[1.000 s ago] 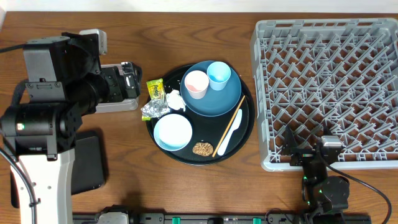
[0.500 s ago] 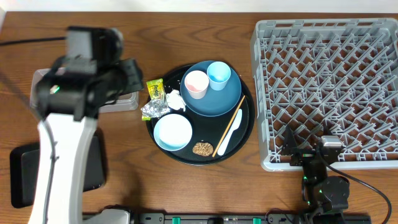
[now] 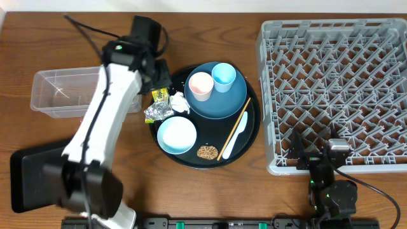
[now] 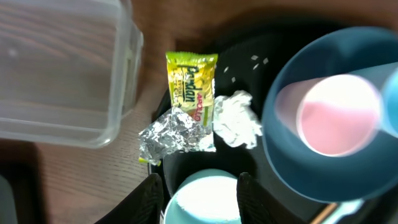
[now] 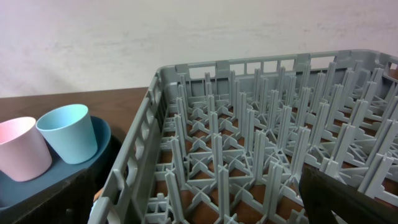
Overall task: Sort waste into correct bins and load items into the dishwasher rack
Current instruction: 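Move the left gripper over the yellow snack wrapper on the tray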
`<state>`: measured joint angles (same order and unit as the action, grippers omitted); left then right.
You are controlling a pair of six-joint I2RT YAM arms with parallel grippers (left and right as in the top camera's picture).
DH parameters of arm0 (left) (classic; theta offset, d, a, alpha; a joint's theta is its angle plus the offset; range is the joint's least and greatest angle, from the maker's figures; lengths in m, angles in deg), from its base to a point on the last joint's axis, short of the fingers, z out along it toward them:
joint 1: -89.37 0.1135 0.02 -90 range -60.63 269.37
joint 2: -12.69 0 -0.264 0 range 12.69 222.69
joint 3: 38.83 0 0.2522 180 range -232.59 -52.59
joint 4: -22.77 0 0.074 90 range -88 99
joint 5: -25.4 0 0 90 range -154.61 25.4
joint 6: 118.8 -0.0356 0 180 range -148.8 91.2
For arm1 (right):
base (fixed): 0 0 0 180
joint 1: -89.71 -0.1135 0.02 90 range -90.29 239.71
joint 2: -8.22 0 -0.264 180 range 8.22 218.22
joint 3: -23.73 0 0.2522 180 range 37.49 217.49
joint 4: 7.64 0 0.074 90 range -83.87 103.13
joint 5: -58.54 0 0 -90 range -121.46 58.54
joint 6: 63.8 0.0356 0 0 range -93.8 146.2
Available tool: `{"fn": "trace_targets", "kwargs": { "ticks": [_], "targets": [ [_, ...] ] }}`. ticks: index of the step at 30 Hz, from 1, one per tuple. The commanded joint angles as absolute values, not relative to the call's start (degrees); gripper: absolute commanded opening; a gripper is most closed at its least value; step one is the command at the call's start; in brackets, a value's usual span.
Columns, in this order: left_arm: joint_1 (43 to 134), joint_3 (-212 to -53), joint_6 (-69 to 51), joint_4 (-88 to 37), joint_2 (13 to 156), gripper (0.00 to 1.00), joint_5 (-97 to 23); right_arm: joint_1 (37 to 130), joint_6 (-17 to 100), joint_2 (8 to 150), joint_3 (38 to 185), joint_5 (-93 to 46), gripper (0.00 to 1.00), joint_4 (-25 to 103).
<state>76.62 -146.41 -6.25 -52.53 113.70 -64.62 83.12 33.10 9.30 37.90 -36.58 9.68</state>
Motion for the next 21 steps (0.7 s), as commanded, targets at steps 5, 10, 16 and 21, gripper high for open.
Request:
{"fn": "trace_targets", "kwargs": {
  "ticks": [5,10,16,21],
  "targets": [
    [76.3,-145.8,-5.6,-51.6,121.6,0.41,-65.9,83.6,32.3,9.3,37.8,-36.8,0.99,9.8],
    [75.9,-145.8,-5.6,-51.5,125.0,0.41,-65.9,83.6,32.3,9.3,37.8,-36.8,0.99,9.8],
    [74.3,-145.8,-5.8,-49.3,127.9,0.41,-66.0,83.6,32.3,9.3,37.8,-36.8,0.99,9.8],
    [73.4,-145.8,-7.1,-46.5,129.1,0.41,-67.5,83.6,32.3,9.3,37.8,-36.8,0.99,9.8]
  ]
}}
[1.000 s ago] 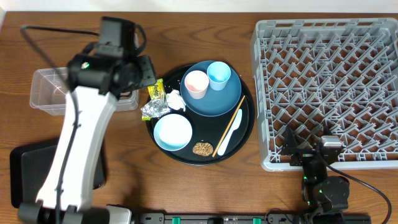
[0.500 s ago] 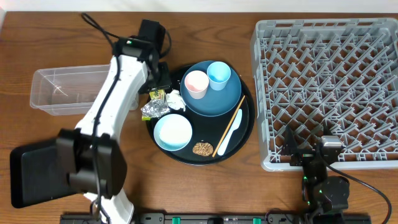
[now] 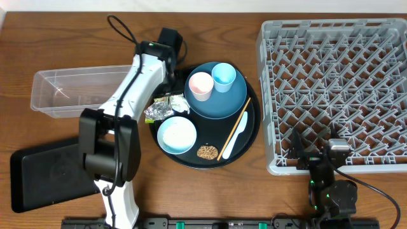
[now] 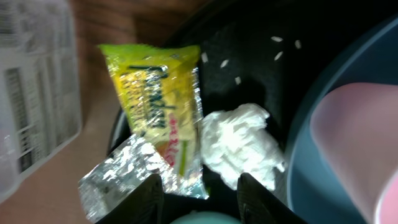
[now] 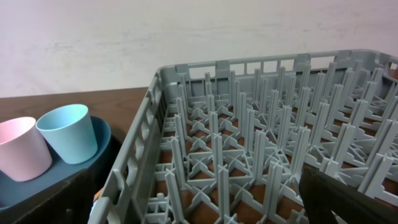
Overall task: Sort waste into correct bins and load items into the dishwasher rack
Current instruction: 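Move the left gripper over the yellow snack wrapper on the tray, then grasp the yellow snack wrapper and foil with the left gripper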
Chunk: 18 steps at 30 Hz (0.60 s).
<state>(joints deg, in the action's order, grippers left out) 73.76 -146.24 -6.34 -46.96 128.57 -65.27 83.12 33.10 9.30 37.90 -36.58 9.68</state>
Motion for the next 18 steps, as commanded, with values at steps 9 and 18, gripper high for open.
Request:
{"fn": "trace_targets", "kwargs": {
  "ticks": [9,18],
  "targets": [
    [73.3,-145.8,-7.1,-46.1,129.3,0.41,-70.0,83.6,32.3,9.3,37.8,-36.8,0.99,9.8],
    [73.3,-145.6,-7.3,-44.4,129.6,0.41,-70.7,83.6,32.3,9.3,37.8,-36.8,0.99,9.8]
  ]
}}
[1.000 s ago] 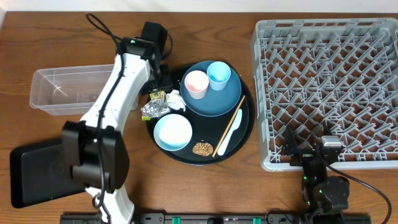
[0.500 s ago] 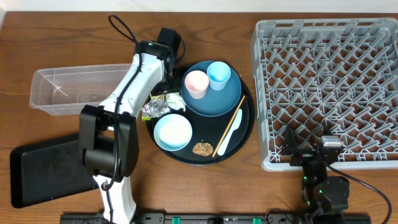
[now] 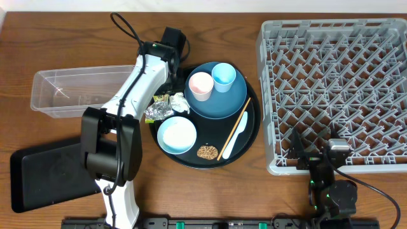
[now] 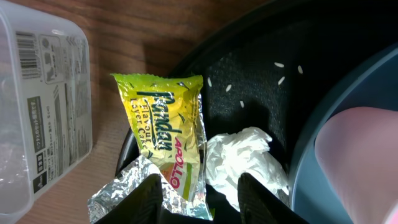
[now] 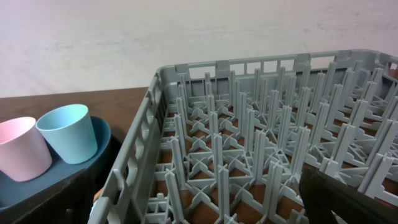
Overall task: Sort waste into correct bins and load items into the dishwasher rack
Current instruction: 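Grasp the yellow snack wrapper and foil with the left gripper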
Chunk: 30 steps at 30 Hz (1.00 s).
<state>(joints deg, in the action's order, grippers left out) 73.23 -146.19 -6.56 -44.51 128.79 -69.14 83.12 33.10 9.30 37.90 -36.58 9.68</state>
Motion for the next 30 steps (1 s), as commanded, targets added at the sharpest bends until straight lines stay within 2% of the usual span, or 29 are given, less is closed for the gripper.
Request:
{"fn": "trace_targets", "kwargs": {
  "ticks": [1,30],
  "targets": [
    [73.3,-145.6,-7.3,-44.5,129.6,0.41,-71.2,83.6,32.3,9.3,37.8,-36.8,0.99,9.8],
    [73.3,-137.9,-7.3,-34.5,129.9,0.42,-73.3,83.6,32.3,9.3,37.8,-36.8,0.99,9.8]
  ]
}}
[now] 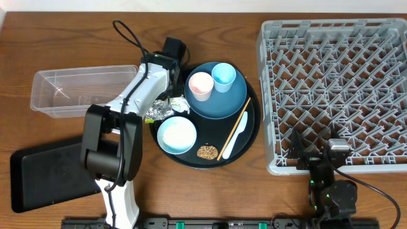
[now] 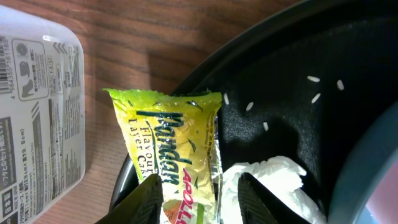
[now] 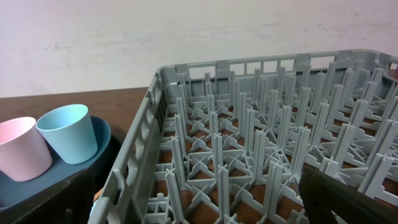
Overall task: Sort waste into correct bins and load items into the dishwasher rack
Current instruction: 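Grasp the yellow snack wrapper and foil with the left gripper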
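A yellow-green snack wrapper point(image 2: 171, 143) lies on the left rim of the black round tray point(image 1: 252, 137), with a crumpled white tissue point(image 2: 267, 183) beside it and crumpled foil point(image 1: 156, 112) below. My left gripper point(image 2: 202, 199) is open just above the wrapper, one finger on each side of its lower end. On the tray are a blue plate point(image 1: 224, 105) carrying a pink cup point(image 1: 201, 85) and a blue cup point(image 1: 223, 76), plus a light blue bowl point(image 1: 176, 135). My right gripper point(image 3: 199, 208) rests open by the grey dishwasher rack point(image 1: 337, 83).
A clear plastic bin point(image 1: 70, 92) stands left of the tray and a black bin point(image 1: 44, 178) lies at the front left. A chopstick point(image 1: 235, 126), a white spoon point(image 1: 236, 141) and a clump of food scraps point(image 1: 205, 152) are also on the tray.
My left gripper has come closer to the wrapper, which now fills more of the left wrist view, with the open fingers around its lower end. The right arm has not moved.
My open left gripper was first high over the tray's left rim, with the wrapper, foil, tissue and bowl all in its view. At each later moment it was nearer the wrapper and tissue. Now it straddles the wrapper closely. Nothing on the tray has shifted.
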`<state>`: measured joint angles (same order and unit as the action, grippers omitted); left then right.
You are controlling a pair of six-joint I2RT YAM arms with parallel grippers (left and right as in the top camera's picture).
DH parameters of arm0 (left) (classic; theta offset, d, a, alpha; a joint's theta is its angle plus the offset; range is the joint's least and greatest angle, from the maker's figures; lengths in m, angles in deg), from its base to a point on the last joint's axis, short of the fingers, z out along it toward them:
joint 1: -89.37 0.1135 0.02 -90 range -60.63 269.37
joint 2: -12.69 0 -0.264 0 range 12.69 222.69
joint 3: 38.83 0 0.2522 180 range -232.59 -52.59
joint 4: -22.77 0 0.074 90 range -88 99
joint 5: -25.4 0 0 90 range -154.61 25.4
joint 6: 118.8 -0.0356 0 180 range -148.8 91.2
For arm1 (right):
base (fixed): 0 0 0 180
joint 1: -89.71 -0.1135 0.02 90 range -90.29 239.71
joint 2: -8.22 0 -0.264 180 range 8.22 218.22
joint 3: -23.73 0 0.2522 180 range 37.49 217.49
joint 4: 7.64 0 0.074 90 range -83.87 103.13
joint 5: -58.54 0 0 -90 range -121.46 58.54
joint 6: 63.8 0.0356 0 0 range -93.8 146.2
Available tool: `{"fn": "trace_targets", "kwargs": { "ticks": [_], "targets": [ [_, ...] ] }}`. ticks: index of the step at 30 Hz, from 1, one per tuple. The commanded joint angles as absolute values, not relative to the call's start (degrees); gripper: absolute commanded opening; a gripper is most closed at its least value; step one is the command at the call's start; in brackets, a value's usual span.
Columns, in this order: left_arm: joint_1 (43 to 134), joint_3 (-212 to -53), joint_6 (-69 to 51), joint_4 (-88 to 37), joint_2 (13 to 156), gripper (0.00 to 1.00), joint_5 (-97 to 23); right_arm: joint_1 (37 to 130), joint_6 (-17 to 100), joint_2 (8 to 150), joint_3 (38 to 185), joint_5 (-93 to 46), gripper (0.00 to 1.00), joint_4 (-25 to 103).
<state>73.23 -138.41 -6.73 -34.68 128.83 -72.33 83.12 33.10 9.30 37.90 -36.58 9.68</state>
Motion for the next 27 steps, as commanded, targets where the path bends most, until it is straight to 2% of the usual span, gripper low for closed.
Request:
{"fn": "trace_targets", "kwargs": {
  "ticks": [1,24,27],
  "targets": [
    [73.3,-137.9,-7.3,-34.3,130.2,0.41,-73.3,83.6,32.3,9.3,37.8,-36.8,0.99,9.8],
    [73.3,-137.9,-7.3,-32.0,133.0,0.41,-74.8,83.6,32.3,9.3,37.8,-36.8,0.99,9.8],
    [73.3,-137.9,-7.3,-32.1,133.0,0.33,-74.8,83.6,32.3,9.3,37.8,-36.8,0.99,9.8]
  ]
}}
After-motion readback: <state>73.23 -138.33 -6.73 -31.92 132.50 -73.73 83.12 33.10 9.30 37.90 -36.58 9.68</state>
